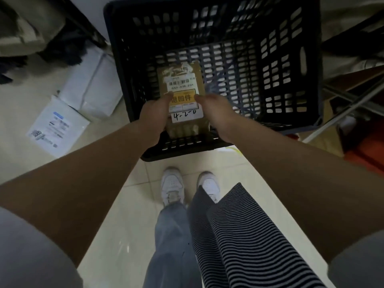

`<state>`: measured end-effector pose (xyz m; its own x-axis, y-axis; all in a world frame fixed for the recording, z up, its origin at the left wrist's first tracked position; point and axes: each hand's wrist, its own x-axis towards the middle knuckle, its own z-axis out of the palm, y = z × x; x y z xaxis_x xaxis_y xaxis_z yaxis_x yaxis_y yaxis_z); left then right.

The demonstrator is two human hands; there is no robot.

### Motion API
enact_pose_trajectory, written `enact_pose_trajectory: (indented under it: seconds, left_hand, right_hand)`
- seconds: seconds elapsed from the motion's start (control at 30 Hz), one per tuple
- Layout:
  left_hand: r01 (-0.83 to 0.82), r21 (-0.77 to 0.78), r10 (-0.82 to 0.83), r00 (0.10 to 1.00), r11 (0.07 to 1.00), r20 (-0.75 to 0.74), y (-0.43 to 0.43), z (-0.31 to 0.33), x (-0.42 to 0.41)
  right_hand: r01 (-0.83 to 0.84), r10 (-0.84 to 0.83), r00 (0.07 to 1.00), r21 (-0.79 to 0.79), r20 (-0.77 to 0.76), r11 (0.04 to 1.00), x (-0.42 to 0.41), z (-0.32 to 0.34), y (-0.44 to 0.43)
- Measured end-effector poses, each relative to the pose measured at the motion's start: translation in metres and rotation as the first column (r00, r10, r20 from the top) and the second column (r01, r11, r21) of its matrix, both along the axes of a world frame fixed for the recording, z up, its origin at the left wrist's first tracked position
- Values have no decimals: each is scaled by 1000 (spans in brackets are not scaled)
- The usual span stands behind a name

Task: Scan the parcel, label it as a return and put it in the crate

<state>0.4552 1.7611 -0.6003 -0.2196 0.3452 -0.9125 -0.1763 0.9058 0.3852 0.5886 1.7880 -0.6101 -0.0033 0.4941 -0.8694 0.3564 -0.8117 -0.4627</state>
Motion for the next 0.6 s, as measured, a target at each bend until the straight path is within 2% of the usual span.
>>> enact_pose_trajectory:
  seconds: [0.17,0.23,0.33,0.5,0.6]
  left_hand:
    - [15,82,-21,997,996,80,12,-13,-2]
    - [95,70,-103,987,993,122,15,-14,-3]
    - [156,28,-158,984,987,81,10,-18,-2]
    - [70,35,-71,997,997,22,-1,-13,-7]
    - [13,56,-11,999,998,-33,1,-5,-12]
  right_hand:
    - [56,-54,998,53,-28,997,2,-9,3]
    - [13,-11,1000,91,-15,996,0,-13,0]
    - [-108,104,994,133,36,985,-3,-24,-7]
    - [-106,104,994,58,42,993,-6,-20,-18]
    - [-41,35,997,99,65,994,-1,-11,-14]
